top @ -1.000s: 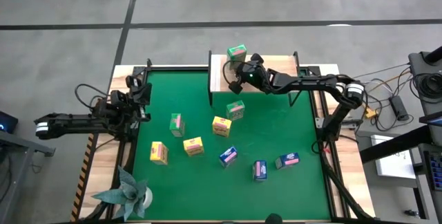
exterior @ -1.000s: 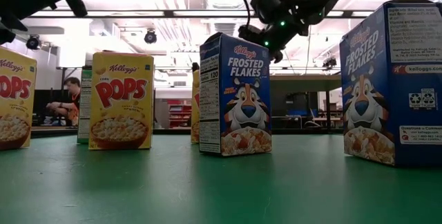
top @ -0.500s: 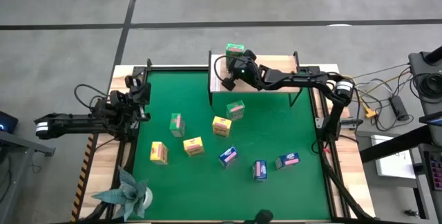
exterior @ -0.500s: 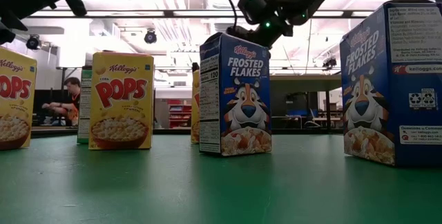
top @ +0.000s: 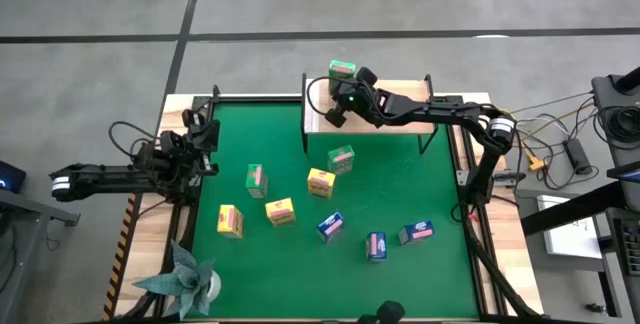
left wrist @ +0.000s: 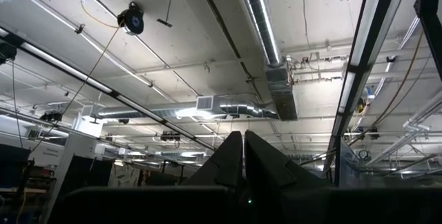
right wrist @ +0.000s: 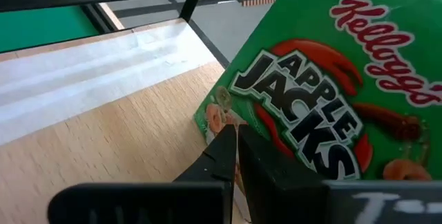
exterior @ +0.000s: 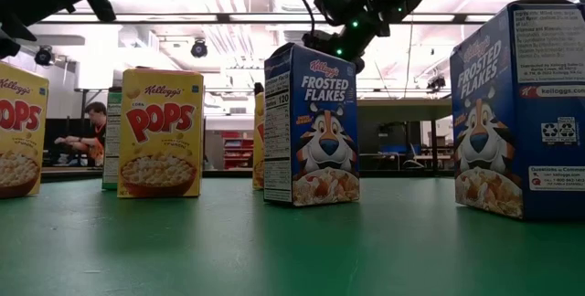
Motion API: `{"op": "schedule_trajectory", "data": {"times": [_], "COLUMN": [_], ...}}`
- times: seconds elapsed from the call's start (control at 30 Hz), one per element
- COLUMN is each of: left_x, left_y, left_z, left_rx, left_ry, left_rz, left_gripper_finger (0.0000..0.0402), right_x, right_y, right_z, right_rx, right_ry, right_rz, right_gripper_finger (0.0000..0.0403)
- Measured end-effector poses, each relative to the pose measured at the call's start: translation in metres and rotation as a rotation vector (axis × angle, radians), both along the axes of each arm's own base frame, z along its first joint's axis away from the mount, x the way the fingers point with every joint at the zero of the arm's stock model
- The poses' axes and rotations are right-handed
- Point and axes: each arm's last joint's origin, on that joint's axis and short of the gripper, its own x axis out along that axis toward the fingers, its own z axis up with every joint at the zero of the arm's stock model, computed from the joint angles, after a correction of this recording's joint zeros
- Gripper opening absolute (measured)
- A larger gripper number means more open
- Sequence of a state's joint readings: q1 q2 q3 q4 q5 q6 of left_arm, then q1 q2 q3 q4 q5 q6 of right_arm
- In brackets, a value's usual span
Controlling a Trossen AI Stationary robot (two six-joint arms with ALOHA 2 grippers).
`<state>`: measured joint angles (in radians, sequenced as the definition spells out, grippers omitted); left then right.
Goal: Stack cereal on shelf
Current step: Put the right green cereal box on the shelf
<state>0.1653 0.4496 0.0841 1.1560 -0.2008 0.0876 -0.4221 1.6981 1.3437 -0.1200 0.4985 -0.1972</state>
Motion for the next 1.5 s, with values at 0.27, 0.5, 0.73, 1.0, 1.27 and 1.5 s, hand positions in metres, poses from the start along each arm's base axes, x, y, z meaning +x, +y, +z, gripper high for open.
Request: {"op": "schedule_trajectory", "data": {"times": [0.27, 0.5, 0.73, 1.0, 1.27, 1.5], "left_x": [0.000, 0.000, 0.000, 0.001, 0.001, 0.001], "left_y": [0.000, 0.000, 0.000, 0.000, 0.000, 0.000], "left_z": [0.000, 0.000, 0.000, -0.001, -0.001, -0.001], "left_rx": [0.000, 0.000, 0.000, -0.002, -0.016, -0.016], "left_ry": [0.001, 0.001, 0.004, 0.016, 0.009, 0.009], "left_rz": [0.000, 0.000, 0.000, 0.000, -0.015, -0.015], "left_gripper_finger": [0.0000, 0.0000, 0.0000, 0.0000, 0.0000, 0.0000], "right_x": [-0.008, -0.011, -0.009, -0.033, -0.069, -0.071], "right_y": [0.005, 0.004, 0.016, 0.019, -0.027, -0.058], "right_z": [0.001, 0.002, 0.004, 0.022, 0.043, 0.045], "right_rx": [0.007, -0.028, -0.011, 0.082, 0.152, 0.213], "right_ry": [0.084, 0.122, 0.123, 0.236, 0.097, -0.125], "right_rz": [-0.030, -0.072, -0.043, -0.096, -0.156, -0.069], "right_gripper_finger": [0.0009, 0.0009, 0.0009, 0.0009, 0.0009, 0.0009]}}
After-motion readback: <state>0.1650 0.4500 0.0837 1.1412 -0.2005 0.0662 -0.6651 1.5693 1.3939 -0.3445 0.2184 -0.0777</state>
